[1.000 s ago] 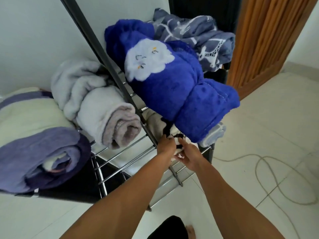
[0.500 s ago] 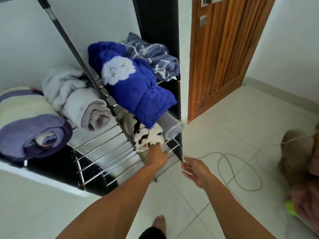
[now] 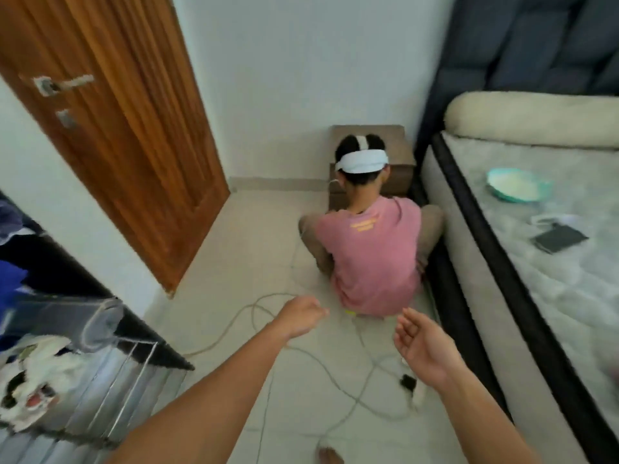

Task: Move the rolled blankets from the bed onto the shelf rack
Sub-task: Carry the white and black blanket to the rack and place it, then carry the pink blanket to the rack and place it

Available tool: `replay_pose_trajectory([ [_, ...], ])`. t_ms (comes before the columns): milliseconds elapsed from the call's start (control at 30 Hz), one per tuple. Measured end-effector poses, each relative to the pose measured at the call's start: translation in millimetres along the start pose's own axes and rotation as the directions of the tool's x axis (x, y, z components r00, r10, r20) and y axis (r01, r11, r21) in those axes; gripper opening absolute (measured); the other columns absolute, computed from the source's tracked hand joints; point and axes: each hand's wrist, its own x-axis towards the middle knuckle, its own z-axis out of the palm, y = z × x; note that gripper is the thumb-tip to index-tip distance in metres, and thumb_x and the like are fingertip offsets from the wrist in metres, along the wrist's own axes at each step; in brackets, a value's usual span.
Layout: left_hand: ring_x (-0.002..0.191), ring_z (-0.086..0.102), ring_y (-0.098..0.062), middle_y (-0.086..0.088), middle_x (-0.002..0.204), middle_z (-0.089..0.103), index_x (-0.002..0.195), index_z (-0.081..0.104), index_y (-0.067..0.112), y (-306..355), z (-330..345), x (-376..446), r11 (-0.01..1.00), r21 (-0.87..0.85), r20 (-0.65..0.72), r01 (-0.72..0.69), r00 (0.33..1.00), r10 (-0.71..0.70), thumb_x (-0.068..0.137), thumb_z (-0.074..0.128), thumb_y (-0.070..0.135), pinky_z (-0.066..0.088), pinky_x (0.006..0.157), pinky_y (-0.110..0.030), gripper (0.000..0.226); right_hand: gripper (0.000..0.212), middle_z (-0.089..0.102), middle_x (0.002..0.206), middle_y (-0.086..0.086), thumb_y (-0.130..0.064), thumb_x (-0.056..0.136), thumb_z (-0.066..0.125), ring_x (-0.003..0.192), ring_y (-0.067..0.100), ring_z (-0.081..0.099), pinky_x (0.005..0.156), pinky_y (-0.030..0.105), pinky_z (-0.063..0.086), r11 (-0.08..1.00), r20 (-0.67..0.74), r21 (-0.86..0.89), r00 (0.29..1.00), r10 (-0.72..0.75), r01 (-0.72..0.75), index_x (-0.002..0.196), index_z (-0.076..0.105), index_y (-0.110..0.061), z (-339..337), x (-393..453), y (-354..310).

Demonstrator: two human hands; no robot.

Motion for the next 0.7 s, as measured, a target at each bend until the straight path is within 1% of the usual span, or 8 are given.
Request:
replay_pose_trajectory([
  [67,0.078,0.056,-0.017,-0.002,0.081,0.061,0.079,0.061,0.021,33,44,-1,0.993,0.035,0.070,-0.114,0.991,0.112,0.088,0.059,0.028,0.041,0.063,-0.027,0.012,0.013,0.059,0.063,0.001,-0.016,0.094,0.049,0.054,0.012,0.057,0.053,0.020,0.051,0.997,-0.114,0.075,0.993,-0.006,0.014,0.084,0.057,-0.014,-59,-22,6],
  [133,0.080,0.055,-0.015,0.000,0.080,0.060,0.087,0.063,0.019,59,91,-14,0.980,0.036,0.163,-0.195,0.969,0.187,0.089,0.059,0.026,0.036,0.059,-0.025,0.009,0.012,0.063,0.059,0.001,-0.016,0.093,0.051,0.045,0.011,0.060,0.047,0.020,0.052,0.990,-0.217,0.139,0.976,0.019,0.012,0.085,0.060,-0.012,-114,-48,13],
  [200,0.081,0.055,-0.015,0.002,0.079,0.058,0.092,0.063,0.017,74,137,-29,0.975,0.026,0.289,-0.221,0.935,0.204,0.091,0.057,0.024,0.036,0.055,-0.022,0.009,0.011,0.063,0.066,0.003,-0.016,0.094,0.052,0.046,0.012,0.061,0.045,0.019,0.052,0.977,-0.304,0.204,0.952,0.010,0.055,0.088,0.060,-0.012,-161,-75,12],
  [267,0.073,0.056,-0.013,0.002,0.081,0.057,0.089,0.058,0.018,86,177,-43,0.975,0.042,0.418,-0.216,0.890,0.179,0.093,0.054,0.023,0.035,0.051,-0.019,0.008,0.010,0.059,0.078,0.005,-0.015,0.094,0.051,0.061,0.015,0.059,0.044,0.019,0.052,0.958,-0.374,0.261,0.927,-0.013,0.119,0.091,0.059,-0.012,-197,-100,3],
  [333,0.065,0.053,-0.009,0.001,0.083,0.057,0.083,0.054,0.020,95,213,-49,0.975,0.070,0.479,-0.213,0.864,0.154,0.094,0.052,0.024,0.034,0.049,-0.019,0.012,0.010,0.056,0.079,0.006,-0.015,0.095,0.050,0.068,0.016,0.053,0.043,0.019,0.052,0.927,-0.426,0.329,0.905,-0.021,0.177,0.092,0.058,-0.011,-232,-119,-6],
  [467,0.061,0.052,-0.005,0.004,0.081,0.058,0.078,0.051,0.023,124,273,-57,0.990,0.062,0.559,-0.123,0.827,0.068,0.095,0.052,0.028,0.035,0.051,-0.019,0.017,0.009,0.058,0.085,0.007,-0.017,0.093,0.053,0.071,0.017,0.054,0.047,0.022,0.054,0.884,-0.500,0.401,0.866,-0.008,0.240,0.095,0.059,-0.011,-297,-135,-26],
  [600,0.069,0.058,-0.009,0.007,0.081,0.061,0.082,0.051,0.024,168,332,-52,1.000,0.016,0.601,-0.021,0.799,0.007,0.093,0.053,0.032,0.041,0.065,-0.025,0.014,0.009,0.057,0.090,0.007,-0.016,0.094,0.051,0.074,0.016,0.055,0.058,0.025,0.052,0.840,-0.520,0.462,0.854,-0.004,0.285,0.092,0.058,-0.011,-349,-124,-64],
  [700,0.074,0.058,-0.012,0.002,0.089,0.061,0.087,0.051,0.021,210,382,-38,0.997,-0.026,0.598,0.074,0.800,-0.044,0.093,0.054,0.032,0.045,0.066,-0.028,0.013,0.012,0.056,0.085,0.006,-0.014,0.094,0.049,0.055,0.013,0.063,0.046,0.020,0.054,0.811,-0.506,0.498,0.862,-0.014,0.306,0.085,0.056,-0.010,-393,-106,-109],
])
